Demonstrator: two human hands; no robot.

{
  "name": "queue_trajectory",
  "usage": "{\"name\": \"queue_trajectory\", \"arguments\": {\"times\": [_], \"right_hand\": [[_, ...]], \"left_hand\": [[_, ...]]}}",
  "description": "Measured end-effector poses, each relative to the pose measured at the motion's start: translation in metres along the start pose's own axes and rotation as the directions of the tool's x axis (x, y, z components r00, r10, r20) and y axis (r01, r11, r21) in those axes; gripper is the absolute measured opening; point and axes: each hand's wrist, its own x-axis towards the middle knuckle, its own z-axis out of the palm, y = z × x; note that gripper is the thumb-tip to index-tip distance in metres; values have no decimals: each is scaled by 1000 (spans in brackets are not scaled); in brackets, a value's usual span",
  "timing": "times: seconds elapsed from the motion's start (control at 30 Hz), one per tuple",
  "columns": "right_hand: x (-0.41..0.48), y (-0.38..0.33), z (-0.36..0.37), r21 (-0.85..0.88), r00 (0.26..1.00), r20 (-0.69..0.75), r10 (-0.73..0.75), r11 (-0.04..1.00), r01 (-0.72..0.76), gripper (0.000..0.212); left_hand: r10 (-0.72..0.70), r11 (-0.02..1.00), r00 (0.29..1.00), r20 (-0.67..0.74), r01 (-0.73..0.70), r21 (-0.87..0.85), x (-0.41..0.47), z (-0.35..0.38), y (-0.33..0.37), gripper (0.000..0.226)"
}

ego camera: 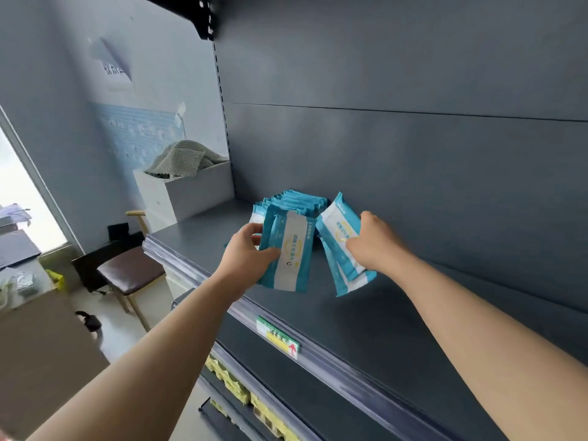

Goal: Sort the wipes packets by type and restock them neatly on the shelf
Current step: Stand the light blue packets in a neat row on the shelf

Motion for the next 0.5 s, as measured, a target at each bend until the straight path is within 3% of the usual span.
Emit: {"name": "queue_trajectory", "arguments": {"times": [0.23,0.33,0.43,0.5], "right_hand": [[46,2,42,-61,987,69,143,988,-139,17],[57,10,56,-33,980,106,169,985,-167,36],[62,7,67,-77,993,11,120,990,-118,52],[63,-9,73,65,997,-52,49,997,-46,48]], "left_hand": [[-7,996,994,108,16,-86,74,-20,-32,30],[-12,991,981,194,38,-129,99,-28,-44,31],[-6,979,959,284,64,-194,118,-37,-53,32],[17,963,937,350,78,-257,129,-41,-57,34]]}}
